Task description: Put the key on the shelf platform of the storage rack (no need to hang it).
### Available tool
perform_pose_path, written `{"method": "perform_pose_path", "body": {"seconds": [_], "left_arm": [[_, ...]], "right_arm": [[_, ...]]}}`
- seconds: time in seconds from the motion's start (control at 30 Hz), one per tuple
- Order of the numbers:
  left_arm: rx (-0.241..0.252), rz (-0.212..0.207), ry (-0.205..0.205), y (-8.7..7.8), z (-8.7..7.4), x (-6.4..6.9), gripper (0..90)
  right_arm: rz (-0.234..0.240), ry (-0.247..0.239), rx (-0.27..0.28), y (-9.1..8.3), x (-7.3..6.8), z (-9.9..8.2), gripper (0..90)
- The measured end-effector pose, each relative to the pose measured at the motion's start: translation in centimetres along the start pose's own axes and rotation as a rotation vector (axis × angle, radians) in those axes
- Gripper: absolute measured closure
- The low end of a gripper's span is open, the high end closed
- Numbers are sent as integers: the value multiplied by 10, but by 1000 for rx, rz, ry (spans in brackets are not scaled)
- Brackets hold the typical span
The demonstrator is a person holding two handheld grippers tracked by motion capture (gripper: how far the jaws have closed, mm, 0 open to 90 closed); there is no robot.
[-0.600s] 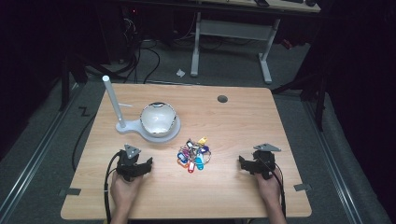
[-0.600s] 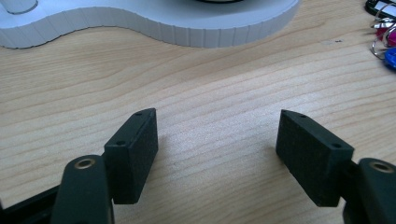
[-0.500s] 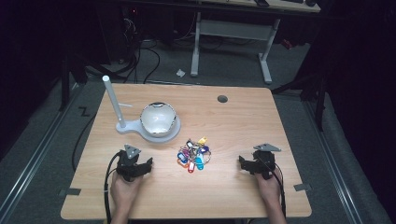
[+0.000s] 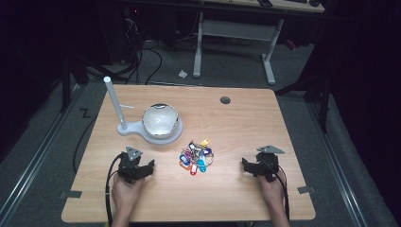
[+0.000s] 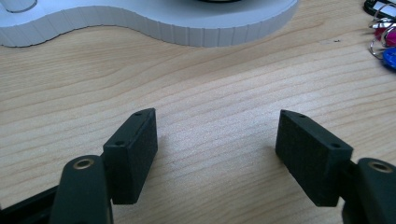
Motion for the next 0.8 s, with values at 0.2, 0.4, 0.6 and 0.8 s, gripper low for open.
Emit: {"method": "perform_pose_path", "body": {"seconds": [0.2, 0.4, 0.6, 0.8], "left_arm": [[0, 1, 0, 0, 0, 0, 299], [-4, -4, 6, 0, 0, 1, 277], [-5, -9, 4, 0, 0, 0, 273], [-6, -28, 1, -1, 3, 1, 272]], "right_arm": [[0, 0, 0, 0, 0, 0, 152], [0, 0, 0, 0, 0, 0, 152], [0, -1, 0, 0, 0, 0, 152], [0, -1, 0, 0, 0, 0, 152]]}}
Point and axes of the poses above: each handheld gripper's, and its own axes: y roughly forward along the jaws, z roughly out of its top, x roughly to its right, the point moved 7 cm from there along y, roughly forward along the jaws, and after that the axes turned 11 degrees about z, right-handed, at the moved point
